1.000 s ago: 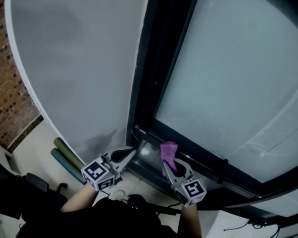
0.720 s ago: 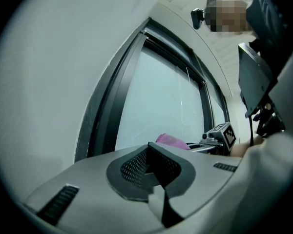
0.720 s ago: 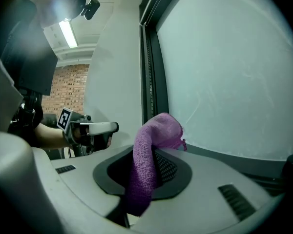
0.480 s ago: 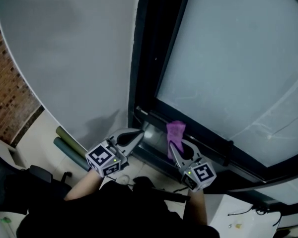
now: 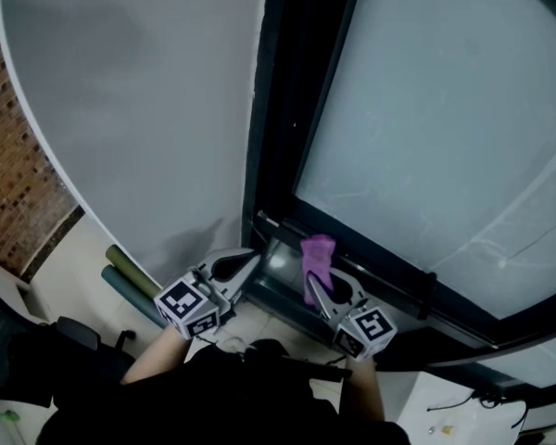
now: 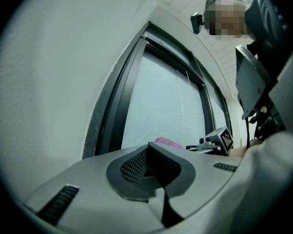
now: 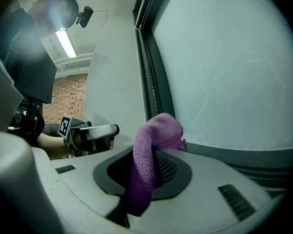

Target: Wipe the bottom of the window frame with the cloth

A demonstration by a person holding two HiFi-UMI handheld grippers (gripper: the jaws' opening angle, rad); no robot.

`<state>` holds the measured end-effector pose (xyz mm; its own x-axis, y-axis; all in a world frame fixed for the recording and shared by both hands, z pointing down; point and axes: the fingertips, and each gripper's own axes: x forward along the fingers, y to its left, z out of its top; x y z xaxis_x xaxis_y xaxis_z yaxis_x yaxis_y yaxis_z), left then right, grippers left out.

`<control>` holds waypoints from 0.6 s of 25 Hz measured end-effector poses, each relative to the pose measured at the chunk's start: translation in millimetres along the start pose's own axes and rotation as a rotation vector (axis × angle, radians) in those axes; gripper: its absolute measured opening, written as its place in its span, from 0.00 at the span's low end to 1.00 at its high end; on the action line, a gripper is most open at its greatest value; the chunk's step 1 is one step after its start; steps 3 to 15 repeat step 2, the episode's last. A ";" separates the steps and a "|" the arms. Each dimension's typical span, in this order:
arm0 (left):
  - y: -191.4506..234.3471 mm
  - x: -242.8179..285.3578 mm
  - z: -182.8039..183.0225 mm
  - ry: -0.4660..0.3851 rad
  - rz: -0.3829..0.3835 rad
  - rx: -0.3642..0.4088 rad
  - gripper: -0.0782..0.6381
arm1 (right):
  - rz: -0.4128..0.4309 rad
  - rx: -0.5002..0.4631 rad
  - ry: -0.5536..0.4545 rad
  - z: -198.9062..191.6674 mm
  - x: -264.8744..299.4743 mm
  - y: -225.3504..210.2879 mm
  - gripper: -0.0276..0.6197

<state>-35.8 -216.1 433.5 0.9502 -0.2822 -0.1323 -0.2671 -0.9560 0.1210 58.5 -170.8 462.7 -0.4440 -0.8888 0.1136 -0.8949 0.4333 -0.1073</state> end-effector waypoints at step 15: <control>2.5 -3.4 -0.1 -0.006 0.004 0.003 0.11 | 0.006 0.011 0.004 -3.9 2.3 0.8 0.16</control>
